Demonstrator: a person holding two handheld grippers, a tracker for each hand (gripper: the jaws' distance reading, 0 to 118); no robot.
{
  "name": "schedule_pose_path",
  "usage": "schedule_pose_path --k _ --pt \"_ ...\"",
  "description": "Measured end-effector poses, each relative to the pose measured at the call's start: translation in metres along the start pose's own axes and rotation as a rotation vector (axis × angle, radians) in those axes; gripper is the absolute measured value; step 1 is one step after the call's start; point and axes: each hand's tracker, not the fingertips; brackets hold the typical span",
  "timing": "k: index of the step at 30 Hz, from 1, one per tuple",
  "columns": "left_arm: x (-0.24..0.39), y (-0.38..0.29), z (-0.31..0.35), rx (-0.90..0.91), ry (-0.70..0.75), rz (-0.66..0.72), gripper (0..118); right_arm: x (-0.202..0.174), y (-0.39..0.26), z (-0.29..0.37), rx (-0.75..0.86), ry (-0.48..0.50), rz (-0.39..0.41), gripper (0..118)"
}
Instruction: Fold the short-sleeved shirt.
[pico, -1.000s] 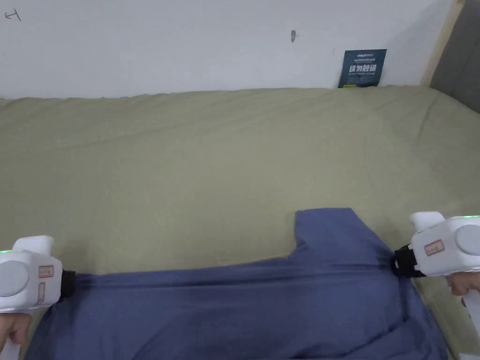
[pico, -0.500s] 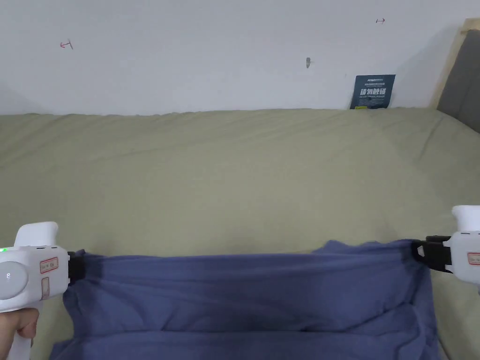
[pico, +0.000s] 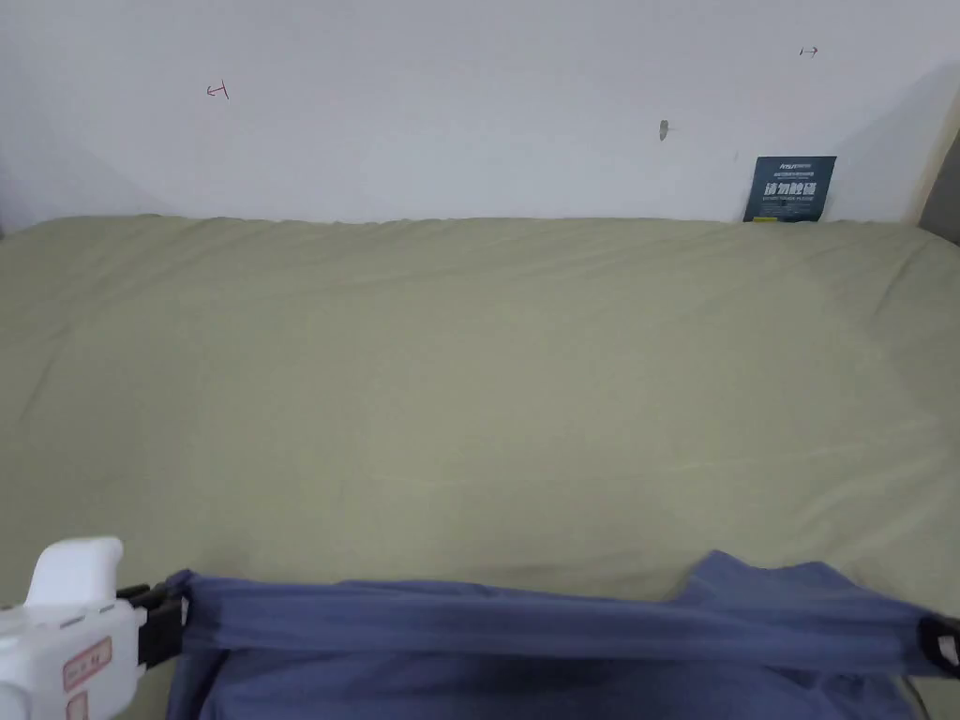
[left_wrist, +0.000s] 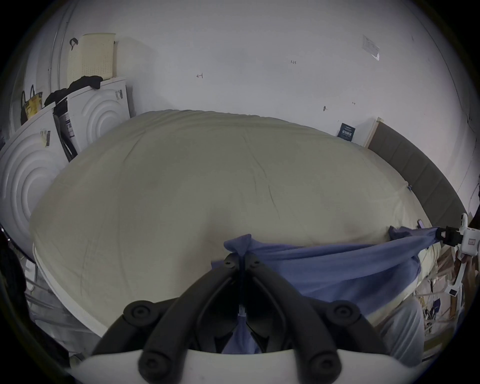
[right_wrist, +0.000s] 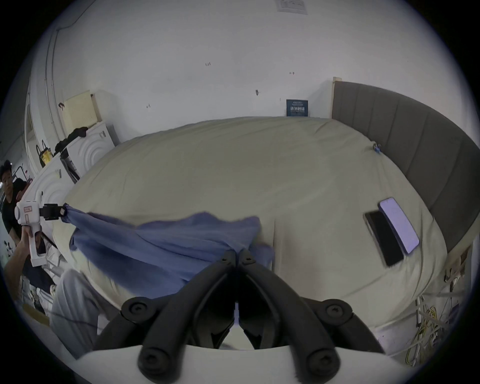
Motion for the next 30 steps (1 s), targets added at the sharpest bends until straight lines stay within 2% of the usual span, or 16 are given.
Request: schedule_pose_path --k 5,11,12,13,14,15,16,21,23,24,25,26,27,28,29,30 --pt "-0.007 -0.043 -0.002 0.008 0.007 -0.069 0 0.002 -0.038 -0.010 -0.079 -0.005 0.007 3" --pt "-0.015 -0.062 -0.019 -0.043 0.020 -0.061 0 0.005 -0.053 -0.027 -0.131 -0.011 0.017 3" --pt "-0.013 -0.063 -0.018 -0.041 0.008 -0.056 13 0.005 -0.054 -0.027 -0.141 -0.015 0.020 4" --pt "-0.012 -0.062 -0.017 -0.041 0.019 -0.060 48 0.004 -0.053 -0.027 -0.150 -0.012 0.015 10" --pt "-0.012 -0.061 -0.018 -0.056 0.053 -0.062 98 0.005 -0.055 -0.027 -0.147 -0.035 0.022 36" --pt "-0.015 -0.057 -0.020 -0.114 0.073 -0.043 118 0.004 -0.055 -0.025 -0.140 -0.086 0.034 92" --pt "-0.021 -0.058 -0.013 -0.110 0.057 -0.029 113 0.004 -0.052 -0.023 -0.148 -0.080 0.031 118" --pt "-0.004 -0.034 0.032 0.043 0.071 -0.002 114 -0.011 -0.050 0.031 0.016 -0.050 -0.001 118" --pt "0.005 -0.024 0.047 0.063 0.052 0.005 110 -0.041 -0.012 0.035 0.090 -0.056 -0.012 117" --pt "0.021 -0.015 0.064 0.071 0.055 0.008 98 -0.051 -0.008 0.046 0.155 -0.043 -0.029 106" --pt "0.029 -0.011 0.076 0.112 0.026 0.014 70 -0.062 -0.005 0.059 0.230 -0.027 -0.046 81" --pt "0.036 -0.007 0.086 0.130 0.000 -0.001 20 -0.079 -0.001 0.069 0.304 -0.042 -0.057 32" --pt "0.042 -0.004 0.091 0.123 0.022 0.001 0 -0.091 0.000 0.076 0.349 -0.068 -0.058 0" --pt "0.036 -0.008 0.089 0.147 0.021 0.002 0 -0.106 0.000 0.080 0.385 -0.122 -0.051 0" --pt "0.037 -0.010 0.092 0.217 0.075 -0.025 0 -0.118 -0.006 0.086 0.462 -0.137 -0.033 0" --pt "0.039 -0.009 0.093 0.211 0.051 0.013 0 -0.127 -0.007 0.087 0.487 -0.126 -0.022 0"
